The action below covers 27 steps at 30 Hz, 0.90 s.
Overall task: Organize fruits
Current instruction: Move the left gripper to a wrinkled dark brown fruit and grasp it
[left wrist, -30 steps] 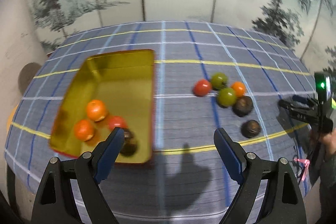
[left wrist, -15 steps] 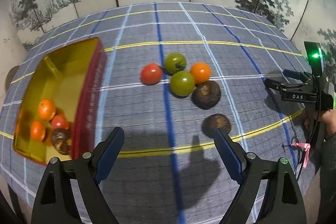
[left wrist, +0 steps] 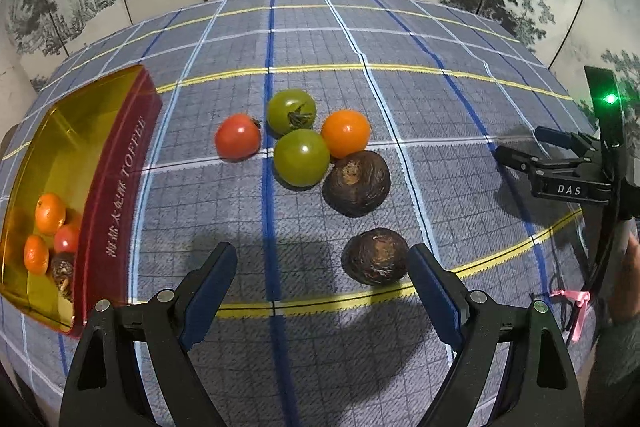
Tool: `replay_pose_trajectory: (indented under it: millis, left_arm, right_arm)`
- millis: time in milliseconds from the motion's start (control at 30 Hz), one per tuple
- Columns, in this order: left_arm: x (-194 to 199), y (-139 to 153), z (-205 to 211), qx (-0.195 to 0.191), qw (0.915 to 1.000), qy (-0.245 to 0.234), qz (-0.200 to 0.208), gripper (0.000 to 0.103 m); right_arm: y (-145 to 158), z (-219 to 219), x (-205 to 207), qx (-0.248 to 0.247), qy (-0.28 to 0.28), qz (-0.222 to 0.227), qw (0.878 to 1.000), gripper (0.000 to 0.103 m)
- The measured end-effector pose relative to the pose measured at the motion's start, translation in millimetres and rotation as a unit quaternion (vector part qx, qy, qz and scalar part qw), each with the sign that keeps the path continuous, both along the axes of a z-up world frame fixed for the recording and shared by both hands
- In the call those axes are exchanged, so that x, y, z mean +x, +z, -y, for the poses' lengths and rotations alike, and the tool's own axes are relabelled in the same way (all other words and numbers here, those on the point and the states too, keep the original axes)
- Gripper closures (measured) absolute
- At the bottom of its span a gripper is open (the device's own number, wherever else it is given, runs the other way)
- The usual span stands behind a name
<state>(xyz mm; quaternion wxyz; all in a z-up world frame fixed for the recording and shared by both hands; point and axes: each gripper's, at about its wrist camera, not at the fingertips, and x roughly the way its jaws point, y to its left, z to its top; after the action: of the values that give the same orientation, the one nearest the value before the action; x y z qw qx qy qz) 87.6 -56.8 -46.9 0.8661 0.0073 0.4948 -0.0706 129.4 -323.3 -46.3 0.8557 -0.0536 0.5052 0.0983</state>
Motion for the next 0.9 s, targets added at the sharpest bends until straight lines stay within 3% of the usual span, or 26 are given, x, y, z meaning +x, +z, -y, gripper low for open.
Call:
replay_pose_trajectory:
  millis: [267, 500, 733, 900]
  left_arm:
    - [3.6, -10.1, 10.3, 0.01, 0.9999, -0.006, 0.001, 0.016]
    - [5.7, -13.7, 16.9, 0.012, 0.9997, -0.018, 0.005, 0.022]
    - [7.9, -17.3, 23.3, 0.002, 0.9996, -0.028, -0.003, 0.047]
    - [8.8, -17.8, 21.6, -0.003, 0.9997, -0.025, -0.003, 0.055]
  right_arm:
    - [0.0, -0.1, 0.2, 0.0, 0.0, 0.0, 1.0, 0.0]
    - [-0.1, -0.1, 0.2, 0.0, 0.0, 0.0, 1.0, 0.0]
    - [-0.1, -0.1, 0.2, 0.0, 0.0, 0.0, 1.0, 0.0]
    - [0.0, -0.1, 0.2, 0.0, 0.0, 0.0, 1.0, 0.0]
